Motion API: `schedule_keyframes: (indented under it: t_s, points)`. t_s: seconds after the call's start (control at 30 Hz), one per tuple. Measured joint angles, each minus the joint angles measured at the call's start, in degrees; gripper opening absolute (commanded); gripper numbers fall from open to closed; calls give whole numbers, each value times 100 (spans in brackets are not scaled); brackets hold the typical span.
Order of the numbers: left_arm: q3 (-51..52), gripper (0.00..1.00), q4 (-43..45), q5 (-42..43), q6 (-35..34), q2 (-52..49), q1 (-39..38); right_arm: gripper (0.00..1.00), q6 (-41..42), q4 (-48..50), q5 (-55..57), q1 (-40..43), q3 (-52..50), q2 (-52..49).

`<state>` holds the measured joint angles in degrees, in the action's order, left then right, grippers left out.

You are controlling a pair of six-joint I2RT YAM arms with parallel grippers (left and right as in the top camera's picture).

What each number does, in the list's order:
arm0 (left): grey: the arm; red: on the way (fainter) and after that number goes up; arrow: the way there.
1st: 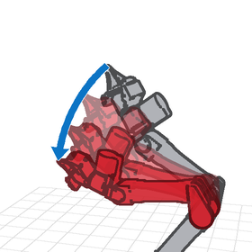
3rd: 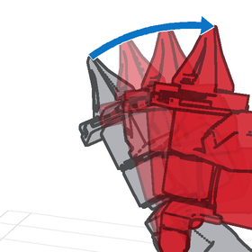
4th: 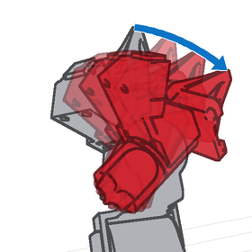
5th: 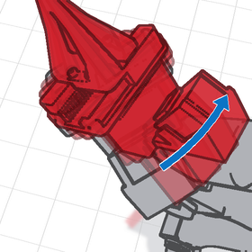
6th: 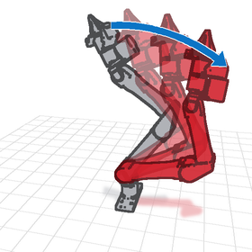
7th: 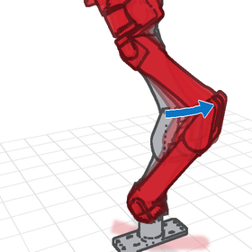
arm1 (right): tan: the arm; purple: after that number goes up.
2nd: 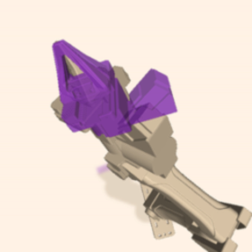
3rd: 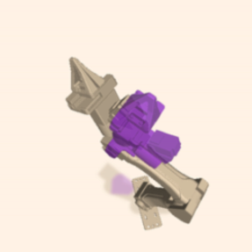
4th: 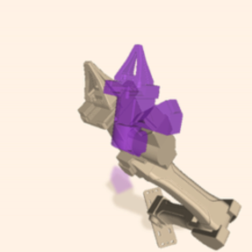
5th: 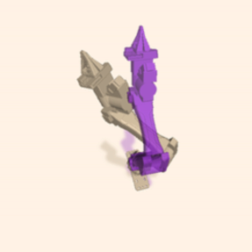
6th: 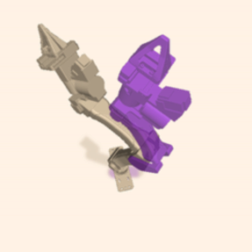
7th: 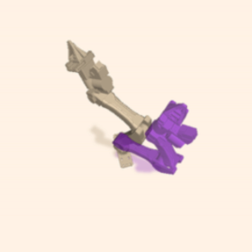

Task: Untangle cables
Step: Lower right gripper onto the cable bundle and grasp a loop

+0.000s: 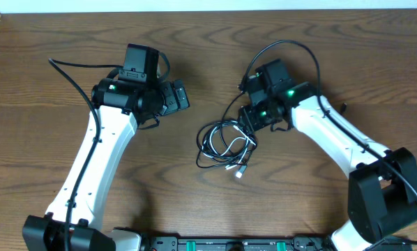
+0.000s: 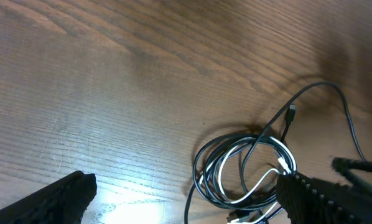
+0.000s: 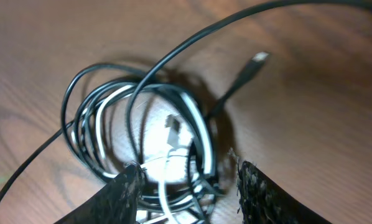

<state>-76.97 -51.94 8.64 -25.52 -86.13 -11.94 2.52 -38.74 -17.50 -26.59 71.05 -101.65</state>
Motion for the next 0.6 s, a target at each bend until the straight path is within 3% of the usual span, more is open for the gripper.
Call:
schedule_keyframes:
  t_s: [0.3,0.6]
  points:
    - [0,98,-2,0,2,0,0,44,-17,-9,-2,-413,-225,0]
    - [0,98,-4,0,2,0,0,25,15,66,503,-450,-450,0]
